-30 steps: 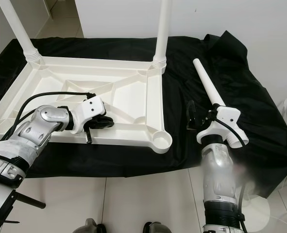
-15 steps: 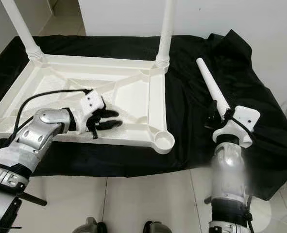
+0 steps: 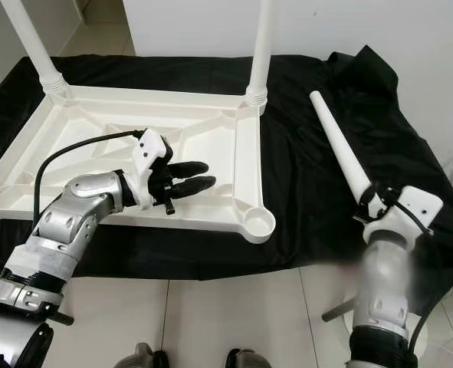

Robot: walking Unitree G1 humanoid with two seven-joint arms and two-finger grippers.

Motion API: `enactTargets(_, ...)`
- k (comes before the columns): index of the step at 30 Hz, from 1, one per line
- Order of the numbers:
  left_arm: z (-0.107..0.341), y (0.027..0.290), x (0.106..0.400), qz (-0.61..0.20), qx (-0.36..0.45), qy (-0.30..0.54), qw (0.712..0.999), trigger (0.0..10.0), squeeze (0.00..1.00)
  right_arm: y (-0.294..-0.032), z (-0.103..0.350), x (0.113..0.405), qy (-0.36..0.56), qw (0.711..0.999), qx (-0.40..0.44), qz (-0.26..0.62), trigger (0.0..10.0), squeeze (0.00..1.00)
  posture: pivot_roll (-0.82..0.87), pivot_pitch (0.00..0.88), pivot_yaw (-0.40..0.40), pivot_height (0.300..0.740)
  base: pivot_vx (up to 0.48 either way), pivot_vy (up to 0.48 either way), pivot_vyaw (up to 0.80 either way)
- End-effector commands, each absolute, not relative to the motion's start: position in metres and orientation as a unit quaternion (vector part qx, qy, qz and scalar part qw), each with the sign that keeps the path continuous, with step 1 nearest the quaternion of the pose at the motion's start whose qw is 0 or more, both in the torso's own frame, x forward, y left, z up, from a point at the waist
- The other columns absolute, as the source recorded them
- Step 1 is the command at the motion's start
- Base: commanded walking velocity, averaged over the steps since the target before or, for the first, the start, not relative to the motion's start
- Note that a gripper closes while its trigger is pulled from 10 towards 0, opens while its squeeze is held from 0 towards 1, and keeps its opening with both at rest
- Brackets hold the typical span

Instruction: Building children table

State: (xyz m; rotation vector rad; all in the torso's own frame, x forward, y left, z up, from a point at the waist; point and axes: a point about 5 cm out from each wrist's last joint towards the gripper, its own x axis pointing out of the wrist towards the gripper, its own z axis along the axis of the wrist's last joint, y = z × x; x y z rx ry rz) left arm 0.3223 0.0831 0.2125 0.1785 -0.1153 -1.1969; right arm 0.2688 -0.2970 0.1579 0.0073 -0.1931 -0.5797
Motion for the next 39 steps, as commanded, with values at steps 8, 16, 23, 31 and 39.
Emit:
enactTargets(8,0.213,0.084,0.324,-0.489,0.068,-0.062,0.867,10.0,0.00,-0.298,0.149,0.262,-0.068,0.969,0.026,-0.234,10.0,0.75,-0.06,0.134,0.010,0.740,0.000,0.000,0.00)
enactTargets(16,0.217,0.078,0.320,-0.487,0.063,-0.065,0.869,10.0,0.00,-0.308,0.133,0.262,-0.024,0.982,0.021,-0.186,10.0,0.00,-0.06,0.138,0.017,0.740,0.000,0.000,0.00)
enactTargets(23,0.217,0.073,0.316,-0.488,0.060,-0.069,0.868,10.0,0.00,-0.318,0.125,0.258,-0.010,0.990,0.005,-0.138,10.0,0.00,-0.06,0.137,0.022,0.740,0.000,0.000,0.00)
enactTargets(31,0.218,0.069,0.315,-0.487,0.058,-0.070,0.869,10.0,0.00,-0.317,0.127,0.266,-0.017,0.997,0.009,-0.077,0.0,0.00,-0.06,0.133,0.021,0.740,0.000,0.000,0.00)
enactTargets(39,0.217,0.069,0.314,-0.478,0.058,-0.072,0.873,10.0,0.00,-0.316,0.121,0.275,-0.006,0.999,0.015,-0.036,0.0,0.00,-0.05,0.129,0.013,0.740,0.000,0.000,0.00)
